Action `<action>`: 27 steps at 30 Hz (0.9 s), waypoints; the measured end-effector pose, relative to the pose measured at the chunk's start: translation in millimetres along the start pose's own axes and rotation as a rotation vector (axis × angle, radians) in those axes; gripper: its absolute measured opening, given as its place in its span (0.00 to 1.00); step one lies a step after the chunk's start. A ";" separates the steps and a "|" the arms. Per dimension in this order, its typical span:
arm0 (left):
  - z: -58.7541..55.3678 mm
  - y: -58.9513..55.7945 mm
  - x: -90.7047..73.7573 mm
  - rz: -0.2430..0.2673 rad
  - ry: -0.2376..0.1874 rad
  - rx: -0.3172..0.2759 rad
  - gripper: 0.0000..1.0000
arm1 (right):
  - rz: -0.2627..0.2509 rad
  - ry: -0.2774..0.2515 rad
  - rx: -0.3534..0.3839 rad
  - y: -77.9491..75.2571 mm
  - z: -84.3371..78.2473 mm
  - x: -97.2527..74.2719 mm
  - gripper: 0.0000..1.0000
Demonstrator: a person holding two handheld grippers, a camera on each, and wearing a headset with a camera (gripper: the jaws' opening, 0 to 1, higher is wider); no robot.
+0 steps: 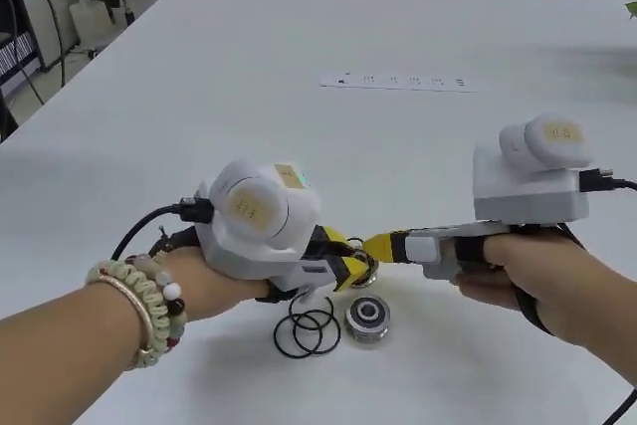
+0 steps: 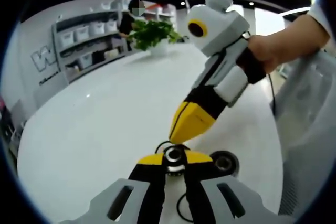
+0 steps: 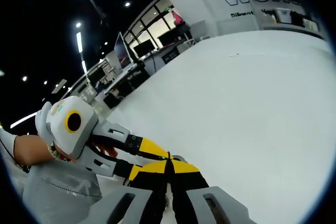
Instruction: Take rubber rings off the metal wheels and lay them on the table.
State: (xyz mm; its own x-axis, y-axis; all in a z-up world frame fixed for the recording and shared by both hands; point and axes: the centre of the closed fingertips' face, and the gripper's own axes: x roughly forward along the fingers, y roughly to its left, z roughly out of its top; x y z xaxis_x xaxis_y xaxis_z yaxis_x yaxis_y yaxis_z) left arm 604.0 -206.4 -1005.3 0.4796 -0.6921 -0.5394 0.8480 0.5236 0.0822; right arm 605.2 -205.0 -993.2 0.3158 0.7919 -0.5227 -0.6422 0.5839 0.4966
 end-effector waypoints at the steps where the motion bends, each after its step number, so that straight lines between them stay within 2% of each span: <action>1: 0.0 0.0 0.0 0.001 0.000 -0.003 0.14 | -0.012 0.006 0.001 -4.1 -1.4 -0.5 0.00; 4: 0.3 0.7 0.3 0.001 0.007 -0.015 0.14 | -0.028 0.023 -0.002 -11.7 -7.3 -1.9 0.00; 5: 0.5 1.0 0.5 0.002 0.013 -0.030 0.14 | -0.028 0.025 0.005 -12.1 -8.0 -2.2 0.00; 8: 0.2 -0.1 -2.1 -0.015 0.045 -0.025 0.14 | -0.019 0.015 0.023 -9.6 -5.5 -2.3 0.00; 10: 3.0 1.6 -4.5 -0.014 0.047 -0.042 0.15 | -0.021 0.011 0.017 -9.1 -3.7 -2.5 0.00; 16: 19.6 9.2 -14.1 0.010 0.004 -0.050 0.19 | -0.032 0.012 0.022 -12.9 -4.6 -3.4 0.00; 19: 34.1 14.1 -21.9 0.021 -0.043 -0.055 0.20 | -0.044 -0.001 0.022 -16.2 -1.6 -5.3 0.00; 24: 47.9 17.1 -36.3 0.037 -0.065 -0.026 0.25 | -0.047 -0.021 0.041 -19.6 2.3 -9.5 0.00; 27: 55.1 18.0 -46.4 0.024 -0.073 -0.015 0.29 | -0.046 -0.028 0.047 -19.7 4.1 -10.4 0.00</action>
State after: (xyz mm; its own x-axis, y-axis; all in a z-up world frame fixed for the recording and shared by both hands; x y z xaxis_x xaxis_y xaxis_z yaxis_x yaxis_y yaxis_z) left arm 609.4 -192.2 -932.6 0.5156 -0.7134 -0.4745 0.8327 0.5476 0.0815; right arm 617.4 -224.0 -994.8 0.3643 0.7684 -0.5262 -0.5933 0.6270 0.5048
